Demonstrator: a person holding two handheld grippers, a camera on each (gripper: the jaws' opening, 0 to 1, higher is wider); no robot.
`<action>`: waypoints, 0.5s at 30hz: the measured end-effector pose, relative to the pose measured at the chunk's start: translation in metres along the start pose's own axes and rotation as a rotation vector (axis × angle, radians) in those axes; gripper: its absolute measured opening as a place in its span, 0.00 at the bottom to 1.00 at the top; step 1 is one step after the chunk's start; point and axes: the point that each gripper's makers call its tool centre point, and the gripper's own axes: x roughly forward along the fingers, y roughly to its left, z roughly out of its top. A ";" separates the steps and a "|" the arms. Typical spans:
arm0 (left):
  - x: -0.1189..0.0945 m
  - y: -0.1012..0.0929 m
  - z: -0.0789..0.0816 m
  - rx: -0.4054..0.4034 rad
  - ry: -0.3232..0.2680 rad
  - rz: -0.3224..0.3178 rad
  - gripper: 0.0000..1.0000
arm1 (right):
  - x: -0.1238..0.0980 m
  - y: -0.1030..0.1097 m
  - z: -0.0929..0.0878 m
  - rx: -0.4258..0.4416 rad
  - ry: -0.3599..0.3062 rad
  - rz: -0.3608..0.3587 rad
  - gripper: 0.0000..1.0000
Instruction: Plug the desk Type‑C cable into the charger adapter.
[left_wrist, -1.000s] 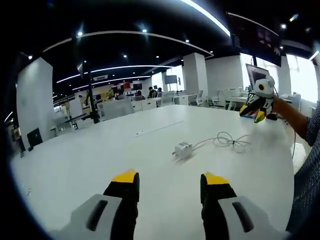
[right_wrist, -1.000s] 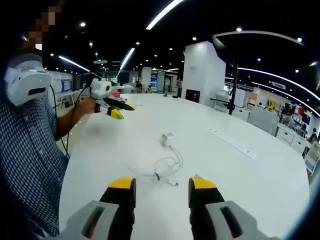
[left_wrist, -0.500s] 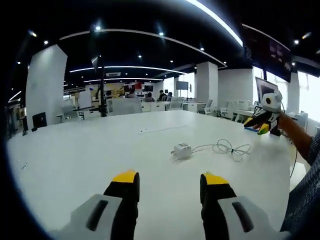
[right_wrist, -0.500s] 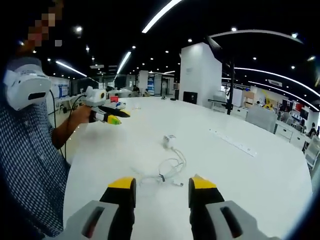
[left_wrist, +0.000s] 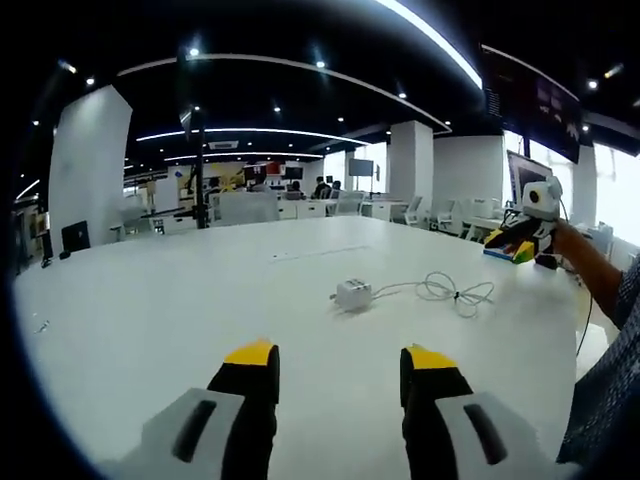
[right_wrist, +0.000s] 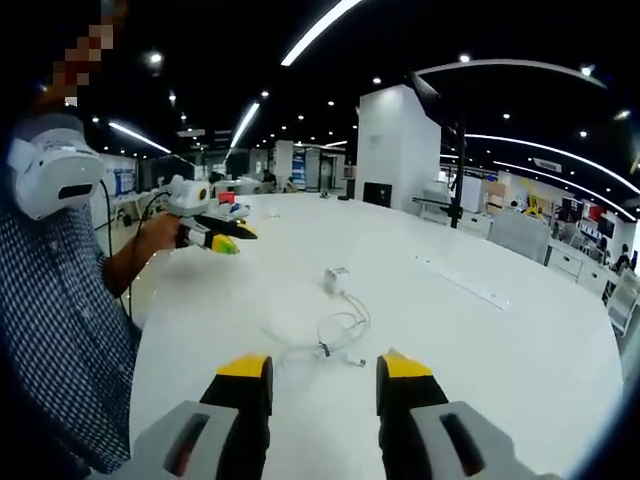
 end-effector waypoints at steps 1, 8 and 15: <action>0.000 0.000 0.000 0.003 0.001 0.000 0.48 | 0.000 0.000 0.000 -0.002 -0.002 -0.002 0.43; -0.003 0.002 0.002 0.005 -0.009 0.016 0.48 | 0.002 0.009 0.000 -0.004 -0.008 -0.023 0.43; -0.002 0.002 0.002 0.011 -0.010 0.017 0.48 | 0.002 0.011 -0.008 0.016 -0.013 -0.043 0.43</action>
